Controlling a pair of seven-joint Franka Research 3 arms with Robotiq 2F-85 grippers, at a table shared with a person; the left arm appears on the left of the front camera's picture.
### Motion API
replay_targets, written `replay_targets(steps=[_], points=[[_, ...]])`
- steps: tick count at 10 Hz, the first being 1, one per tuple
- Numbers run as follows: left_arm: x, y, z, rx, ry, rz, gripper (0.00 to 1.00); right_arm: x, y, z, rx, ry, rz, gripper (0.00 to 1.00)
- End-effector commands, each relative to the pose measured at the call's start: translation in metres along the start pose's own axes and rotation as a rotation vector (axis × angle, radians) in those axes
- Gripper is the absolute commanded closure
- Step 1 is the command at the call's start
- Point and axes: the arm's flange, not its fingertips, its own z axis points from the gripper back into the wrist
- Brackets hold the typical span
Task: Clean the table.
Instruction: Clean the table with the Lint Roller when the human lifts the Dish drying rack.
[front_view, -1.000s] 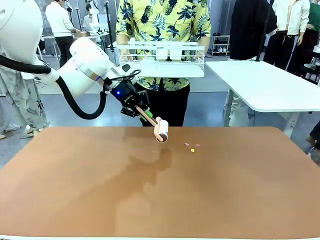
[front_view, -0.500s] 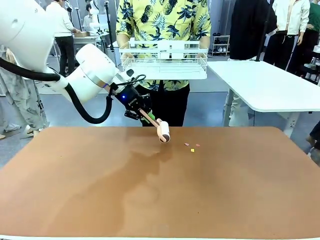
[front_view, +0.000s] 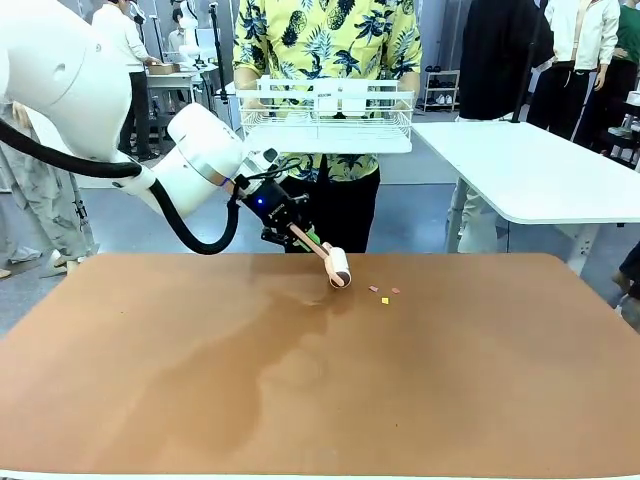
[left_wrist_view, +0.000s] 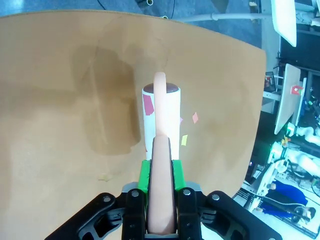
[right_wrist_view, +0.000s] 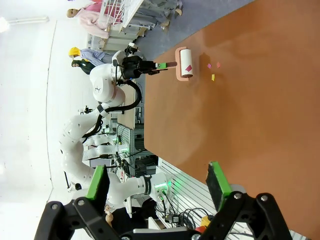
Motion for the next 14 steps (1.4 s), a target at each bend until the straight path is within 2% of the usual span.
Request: replay_targets(steps=[1,6,10,14], points=[[0.008,-0.002,0.003,-0.007,0.028,-0.011,0.79,-0.001,0.004,0.002,0.015,-0.001,0.002,0.0],[0.009,-0.002,-0.013,-0.009,0.134,-0.057,0.79,-0.001,0.004,0.002,0.015,-0.001,0.002,0.0],[0.009,-0.001,-0.042,0.052,0.113,0.004,0.79,-0.001,0.004,0.002,0.015,-0.001,0.002,0.0],[0.012,0.0,-0.083,0.024,0.116,0.015,0.79,-0.001,0.004,0.002,0.015,-0.001,0.002,0.0]])
